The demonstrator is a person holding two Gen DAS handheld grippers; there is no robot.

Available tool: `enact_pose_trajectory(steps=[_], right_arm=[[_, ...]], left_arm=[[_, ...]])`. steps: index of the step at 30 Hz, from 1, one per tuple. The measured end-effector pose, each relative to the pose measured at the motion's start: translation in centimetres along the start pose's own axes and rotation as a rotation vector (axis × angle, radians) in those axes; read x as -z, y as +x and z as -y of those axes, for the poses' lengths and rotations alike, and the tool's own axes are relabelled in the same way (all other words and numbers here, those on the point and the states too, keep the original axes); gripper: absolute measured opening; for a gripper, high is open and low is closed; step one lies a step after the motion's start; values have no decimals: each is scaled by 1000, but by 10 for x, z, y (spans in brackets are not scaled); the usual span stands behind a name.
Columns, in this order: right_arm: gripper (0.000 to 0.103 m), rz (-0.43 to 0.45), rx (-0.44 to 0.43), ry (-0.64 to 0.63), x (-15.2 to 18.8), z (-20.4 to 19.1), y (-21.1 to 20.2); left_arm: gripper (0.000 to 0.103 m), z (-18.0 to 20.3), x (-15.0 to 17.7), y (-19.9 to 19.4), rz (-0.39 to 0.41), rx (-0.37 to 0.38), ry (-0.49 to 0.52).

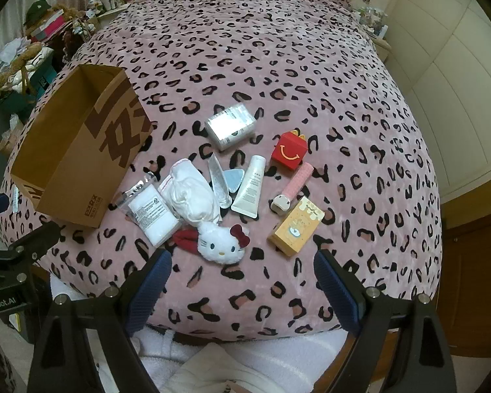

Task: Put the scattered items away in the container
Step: 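Move both tools toward the scattered items beside the cardboard box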

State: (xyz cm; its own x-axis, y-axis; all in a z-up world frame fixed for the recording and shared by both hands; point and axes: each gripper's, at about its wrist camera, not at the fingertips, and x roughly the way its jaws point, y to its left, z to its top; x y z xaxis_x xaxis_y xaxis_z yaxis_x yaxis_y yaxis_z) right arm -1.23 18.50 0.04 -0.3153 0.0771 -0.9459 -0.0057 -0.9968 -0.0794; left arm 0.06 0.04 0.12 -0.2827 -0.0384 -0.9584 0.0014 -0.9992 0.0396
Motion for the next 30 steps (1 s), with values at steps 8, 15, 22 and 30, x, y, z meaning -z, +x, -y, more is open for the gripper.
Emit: enact_pose_trajectory(steps=[8,15,22,30], right_arm=[[91,-1,1,3,0,2,0],[91,6,-16,10,-2,4,2],[91,74,67,-20,-1,31,8],[91,-18,75,92,-1,97,56]], left_arm=[[103,-2,0,-2,2,3,1],[103,6,-2,0,0,2,10],[103,13,-4,12,-11,81,8],[103,39,-3,46,-50,128,15]])
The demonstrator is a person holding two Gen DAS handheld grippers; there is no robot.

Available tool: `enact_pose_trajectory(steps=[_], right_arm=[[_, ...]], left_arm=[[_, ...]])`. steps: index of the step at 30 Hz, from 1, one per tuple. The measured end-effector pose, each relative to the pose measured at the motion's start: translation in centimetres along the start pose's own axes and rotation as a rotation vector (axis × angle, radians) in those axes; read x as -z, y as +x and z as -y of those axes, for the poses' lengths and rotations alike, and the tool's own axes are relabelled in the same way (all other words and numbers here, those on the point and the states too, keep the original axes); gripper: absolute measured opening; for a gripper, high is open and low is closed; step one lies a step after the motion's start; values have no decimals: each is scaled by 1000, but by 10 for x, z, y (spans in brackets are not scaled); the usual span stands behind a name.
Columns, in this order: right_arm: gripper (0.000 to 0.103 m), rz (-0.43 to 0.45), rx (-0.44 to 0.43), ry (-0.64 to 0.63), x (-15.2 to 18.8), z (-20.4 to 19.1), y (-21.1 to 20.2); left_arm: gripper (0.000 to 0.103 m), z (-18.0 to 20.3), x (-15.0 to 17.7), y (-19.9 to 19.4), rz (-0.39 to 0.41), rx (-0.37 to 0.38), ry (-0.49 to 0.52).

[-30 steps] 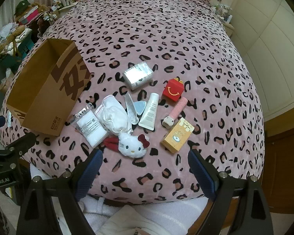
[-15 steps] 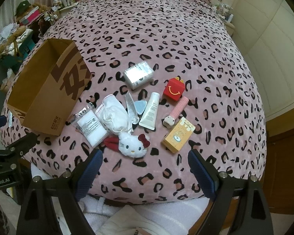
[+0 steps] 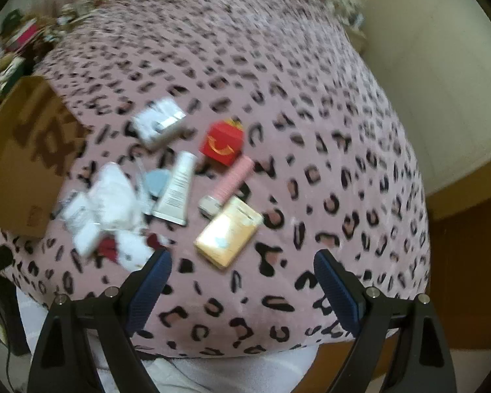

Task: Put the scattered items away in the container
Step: 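Move both tools toward the scattered items beside the cardboard box, then grasp the cotton-pad bag with left tool while right tool grasps yellow box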

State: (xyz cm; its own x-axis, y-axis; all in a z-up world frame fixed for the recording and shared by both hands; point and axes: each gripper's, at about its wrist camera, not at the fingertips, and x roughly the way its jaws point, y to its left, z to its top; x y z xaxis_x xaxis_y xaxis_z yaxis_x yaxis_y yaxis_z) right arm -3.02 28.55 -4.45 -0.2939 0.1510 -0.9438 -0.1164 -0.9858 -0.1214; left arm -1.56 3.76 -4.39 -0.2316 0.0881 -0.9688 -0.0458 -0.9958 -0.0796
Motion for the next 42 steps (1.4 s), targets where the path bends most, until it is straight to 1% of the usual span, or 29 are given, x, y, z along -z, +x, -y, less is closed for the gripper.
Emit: enact_pose_trajectory(steps=[3,7,9,10,14,15,18,22,24,29,30,31,32,34,36,38,39,41,42], right_arm=[[91,-77,-64,108,-2,23,33],[91,-181,-185,295,-7,45,81],[91,-202,-163,314,-10,43,95],[91,-220,-120,303,-13,40,105],[91,-278,-37,264,-17,27,129],[91,-287,-33,260,-17,25,133],[91,-307,-57,273,-16,20,141],[91,-331,-58,254,-16,10,144],[91,-329,-54,244,-14,4,143],[91,-338,-48,229,-10,-8,142],[91,-339,-48,223,-9,-10,142],[91,-346,-55,226,-7,-11,142],[91,-351,-60,232,-5,-11,142],[91,-355,-74,255,-1,-10,143],[92,-365,-99,283,2,-10,146],[92,-381,-157,319,4,-12,151],[92,-404,-194,347,6,-14,156],[92,-420,-215,375,10,-21,161],[92,-416,-208,368,11,-26,162]], left_arm=[[103,6,0,18,-5,15,-8],[103,13,-2,42,13,-33,-13],[103,14,-3,54,26,-43,-13],[103,14,-3,59,27,-48,-9],[103,16,-5,87,14,-41,24],[103,17,-5,92,14,-39,30],[102,16,-6,113,1,-40,46],[102,11,-7,139,-18,-53,67],[101,9,-7,150,-21,-61,80],[101,5,-9,166,5,-46,90],[100,5,-10,168,7,-48,95],[94,6,-10,170,13,-46,101],[83,7,-9,169,23,-40,107],[74,10,-8,167,45,-54,122],[71,14,-7,167,56,-72,140],[71,14,-6,167,59,-73,146],[70,14,-5,167,60,-68,142],[69,12,-5,166,62,-59,134],[69,11,-5,165,61,-56,131]])
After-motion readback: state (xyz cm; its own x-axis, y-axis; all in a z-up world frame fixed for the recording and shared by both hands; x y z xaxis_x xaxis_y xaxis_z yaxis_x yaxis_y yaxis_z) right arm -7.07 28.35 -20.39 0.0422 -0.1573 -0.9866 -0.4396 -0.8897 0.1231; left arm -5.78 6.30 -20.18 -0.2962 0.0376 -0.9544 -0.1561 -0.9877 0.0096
